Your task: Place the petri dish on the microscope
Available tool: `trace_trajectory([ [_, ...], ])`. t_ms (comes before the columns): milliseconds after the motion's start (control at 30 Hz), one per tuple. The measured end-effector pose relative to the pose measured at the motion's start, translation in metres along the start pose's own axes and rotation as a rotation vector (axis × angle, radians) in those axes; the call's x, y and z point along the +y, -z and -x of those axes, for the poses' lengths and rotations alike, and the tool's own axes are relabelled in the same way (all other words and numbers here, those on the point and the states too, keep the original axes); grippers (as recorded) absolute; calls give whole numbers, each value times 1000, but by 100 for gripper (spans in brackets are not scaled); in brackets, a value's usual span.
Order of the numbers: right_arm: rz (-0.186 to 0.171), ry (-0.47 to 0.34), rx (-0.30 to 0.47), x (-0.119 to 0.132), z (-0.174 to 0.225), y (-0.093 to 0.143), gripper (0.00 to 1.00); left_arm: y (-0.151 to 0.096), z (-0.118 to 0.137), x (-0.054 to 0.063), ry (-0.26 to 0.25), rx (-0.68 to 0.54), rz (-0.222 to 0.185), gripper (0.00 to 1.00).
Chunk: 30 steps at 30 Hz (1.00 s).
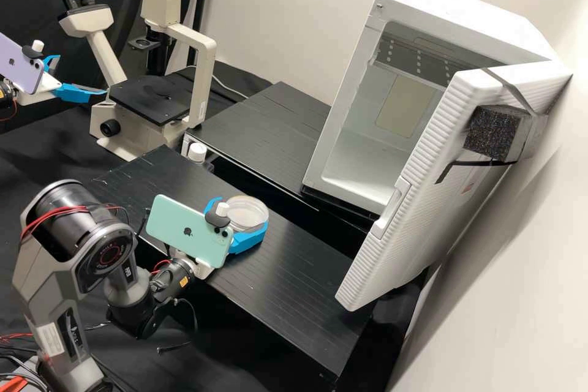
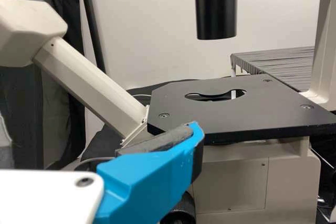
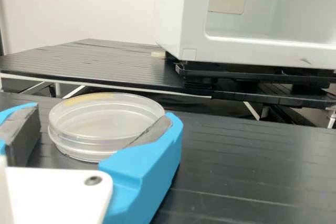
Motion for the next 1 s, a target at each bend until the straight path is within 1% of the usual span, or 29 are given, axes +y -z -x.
trace_trajectory([
  [200, -11, 7, 2, 0, -2, -1, 0, 0, 0, 0, 0, 0, 0, 100],
  [467, -11, 13, 8, 0, -2, -1, 0, 0, 0, 0, 0, 0, 0, 100],
  [600, -16, 12, 11, 0, -2, 0, 0, 0, 0, 0, 0, 0, 0, 100],
  [633, -18, 11, 15, 0, -2, 1, 0, 0, 0, 0, 0, 0, 0, 100],
  [667, -27, 14, 19, 1, -1, 3, 0, 0, 0, 0, 0, 0, 0, 100],
  [767, -55, 21, 40, 1, 4, 10, 0, 0, 0, 0, 0, 0, 0, 100],
  [833, -65, 32, 70, 0, 9, 16, 0, 0, 0, 0, 0, 0, 0, 100],
  [967, -59, 53, 158, -3, 17, 33, 0, 0, 0, 0, 0, 0, 0, 100],
  [1000, -61, 60, 190, -5, 18, 39, 0, 0, 0, 0, 0, 0, 0, 100],
])
